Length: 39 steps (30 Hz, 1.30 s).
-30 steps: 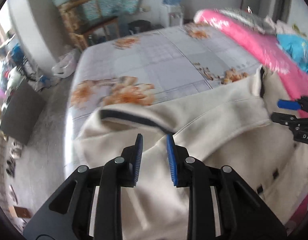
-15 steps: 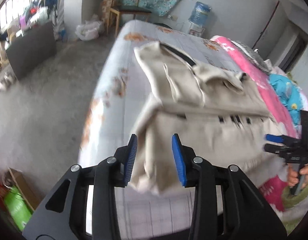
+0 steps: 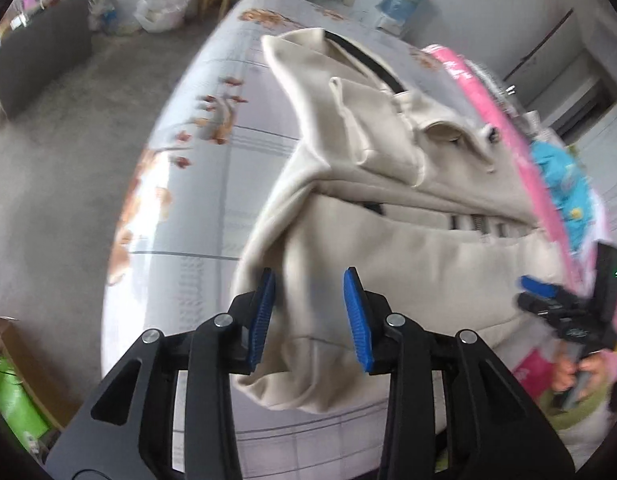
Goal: Fold large clothes
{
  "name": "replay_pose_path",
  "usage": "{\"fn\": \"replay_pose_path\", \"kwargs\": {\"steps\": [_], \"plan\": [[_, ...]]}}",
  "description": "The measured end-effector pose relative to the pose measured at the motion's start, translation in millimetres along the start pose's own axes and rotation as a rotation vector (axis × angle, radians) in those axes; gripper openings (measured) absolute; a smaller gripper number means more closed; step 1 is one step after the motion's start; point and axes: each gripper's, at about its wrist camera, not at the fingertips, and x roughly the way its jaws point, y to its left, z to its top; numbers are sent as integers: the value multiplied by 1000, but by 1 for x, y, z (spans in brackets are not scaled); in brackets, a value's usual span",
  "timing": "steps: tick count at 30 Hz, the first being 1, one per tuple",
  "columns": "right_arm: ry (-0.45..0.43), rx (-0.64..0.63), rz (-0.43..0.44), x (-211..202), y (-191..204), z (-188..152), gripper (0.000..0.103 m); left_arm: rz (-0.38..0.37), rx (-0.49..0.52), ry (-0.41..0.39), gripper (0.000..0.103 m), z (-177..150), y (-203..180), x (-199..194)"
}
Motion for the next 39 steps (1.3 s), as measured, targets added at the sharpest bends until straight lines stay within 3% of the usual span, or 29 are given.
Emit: {"fn": "replay_pose_path", "kwargs": {"steps": [2, 4, 5, 7, 9, 13, 15, 18, 19, 22, 26, 30, 39], "plan": [[0, 4, -8, 1, 1, 1, 74, -146, -23, -20, 34, 0, 3, -5], [-2, 9, -11, 1, 1, 1, 74, -226, -22, -33, 34, 1, 4, -7], [-3, 10, -12, 1, 1, 1, 75, -216, -20, -29, 34, 2, 4, -5], [-2, 11, -19, 2, 2, 2, 75, -99, -18, 19, 34, 4, 6, 12], [-2, 11, -27, 2, 3, 2, 75, -92, -19, 5, 28, 6, 5, 14], [-5, 15, -33, 1, 3, 1, 75, -298, 18, -62, 29, 5, -6, 2], [-10, 17, -34, 1, 3, 0, 75, -320, 49, -71, 29, 4, -11, 2], [-12, 17, -37, 1, 3, 0, 75, -169, 43, -14, 27, 8, -10, 24], [-11, 17, -38, 2, 3, 0, 75, -122, 39, -13, 21, 11, -9, 29], [-14, 20, -39, 1, 2, 0, 75, -98, 38, -19, 19, 15, -10, 30], [-30, 32, -40, -3, -2, -2, 74, -38, 153, -62, 13, 9, -36, 24], [-78, 49, -47, -18, -13, -6, 74, 130, 245, -55, 9, 0, -50, 22], [-214, 190, -140, -77, -96, -16, 73, 351, 346, -68, 9, -18, -71, 22]]}}
